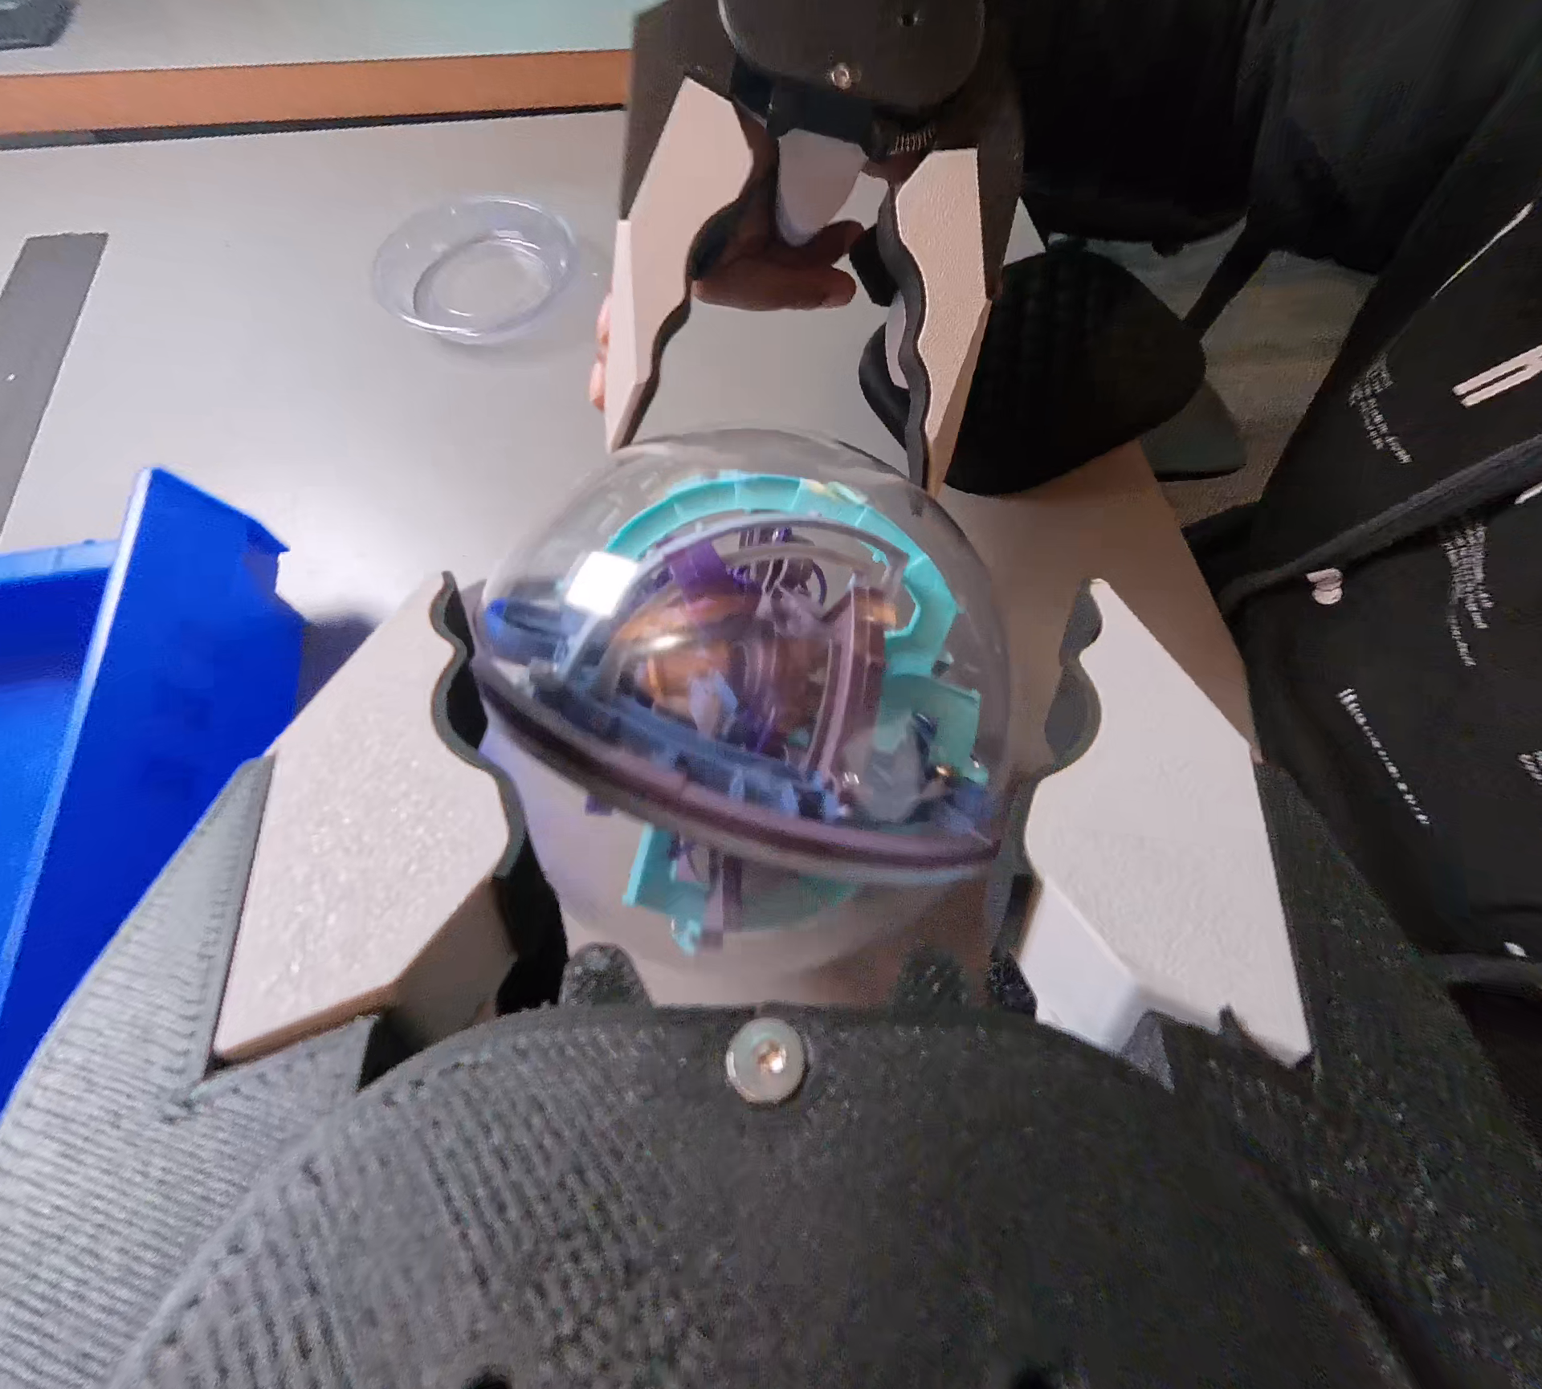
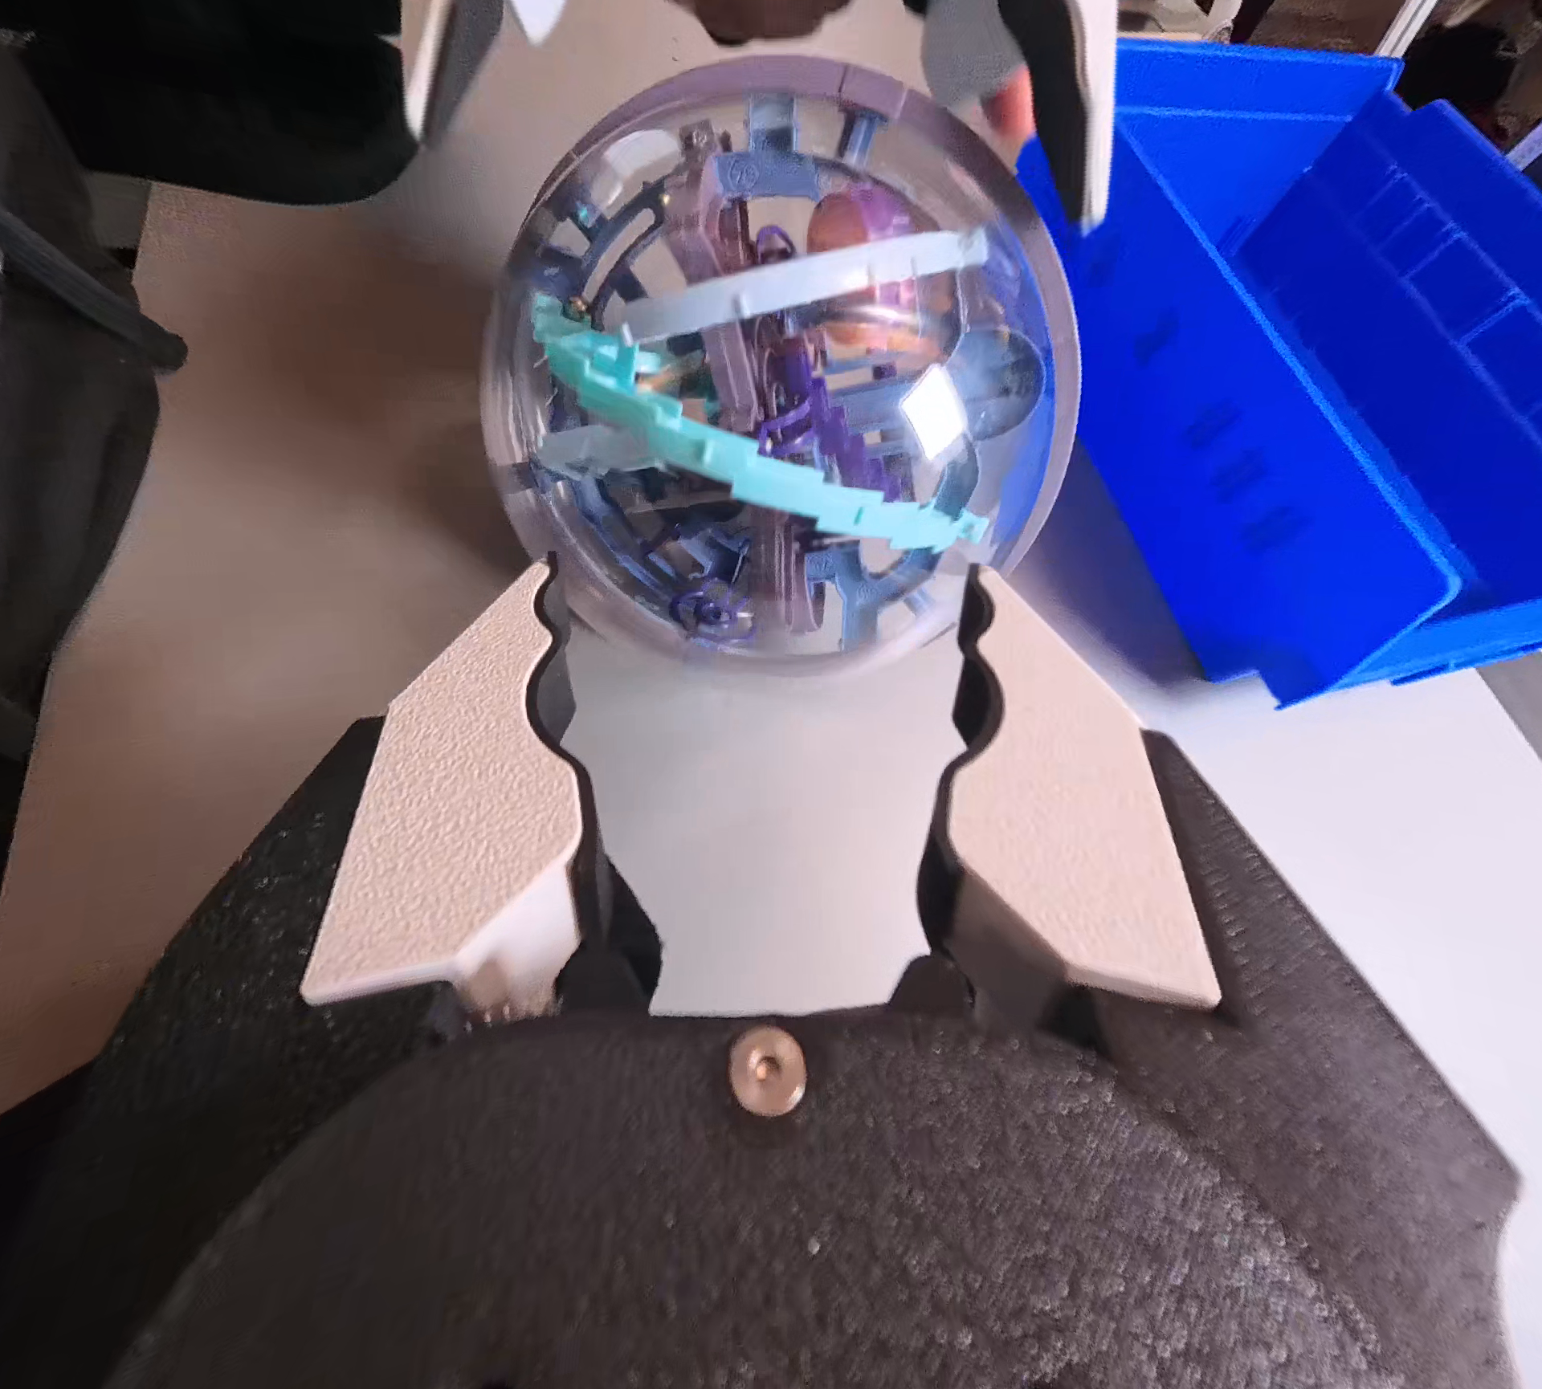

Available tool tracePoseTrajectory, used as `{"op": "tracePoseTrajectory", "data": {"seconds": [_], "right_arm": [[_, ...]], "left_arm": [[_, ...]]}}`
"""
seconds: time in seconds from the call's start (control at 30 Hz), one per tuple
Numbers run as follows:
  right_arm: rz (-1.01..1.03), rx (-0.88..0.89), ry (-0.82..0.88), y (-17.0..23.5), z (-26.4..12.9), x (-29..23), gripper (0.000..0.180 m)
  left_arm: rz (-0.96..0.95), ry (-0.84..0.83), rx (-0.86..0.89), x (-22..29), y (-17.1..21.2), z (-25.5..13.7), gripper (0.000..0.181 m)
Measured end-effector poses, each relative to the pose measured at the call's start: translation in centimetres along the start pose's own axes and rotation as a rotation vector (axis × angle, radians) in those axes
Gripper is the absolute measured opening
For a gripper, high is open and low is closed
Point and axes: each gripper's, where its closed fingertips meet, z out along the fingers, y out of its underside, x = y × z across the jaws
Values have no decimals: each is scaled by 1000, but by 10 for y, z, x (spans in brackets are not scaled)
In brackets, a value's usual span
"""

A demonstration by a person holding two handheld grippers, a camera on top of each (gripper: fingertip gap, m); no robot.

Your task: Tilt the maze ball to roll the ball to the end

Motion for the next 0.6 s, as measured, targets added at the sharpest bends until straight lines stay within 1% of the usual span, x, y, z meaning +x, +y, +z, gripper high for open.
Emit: {"op": "tracePoseTrajectory", "data": {"seconds": [0.07, 0.13, 0.17, 0.2, 0.23, 0.27, 0.33, 0.43, 0.6], "right_arm": [[15, 12, 2, 4, 1, -3, 92], [30, 35, 6, 5, 3, -6, 91], [40, 51, 9, 4, 5, -7, 90], [51, 67, 13, 3, 7, -8, 89], [56, 75, 18, 3, 9, -10, 86], [56, 71, 31, 4, 11, -10, 85], [58, 57, 53, 9, 12, -12, 80], [76, 62, 66, 13, 12, -19, 77], [102, 64, 83, 17, 13, -26, 76]], "left_arm": [[-72, -29, 66, -4, 6, -26, 137], [-190, -71, 102, -14, 26, -43, 133], [-265, -54, 102, -13, 38, -42, 133], [-336, -13, 105, -8, 47, -36, 129], [-374, -15, 115, -7, 52, -29, 134], [-360, -29, 106, -7, 56, -25, 133], [-331, -40, 114, -6, 53, -24, 134], [-241, -60, 77, -1, 49, -23, 134], [-159, -78, 64, 4, 45, -21, 134]]}}
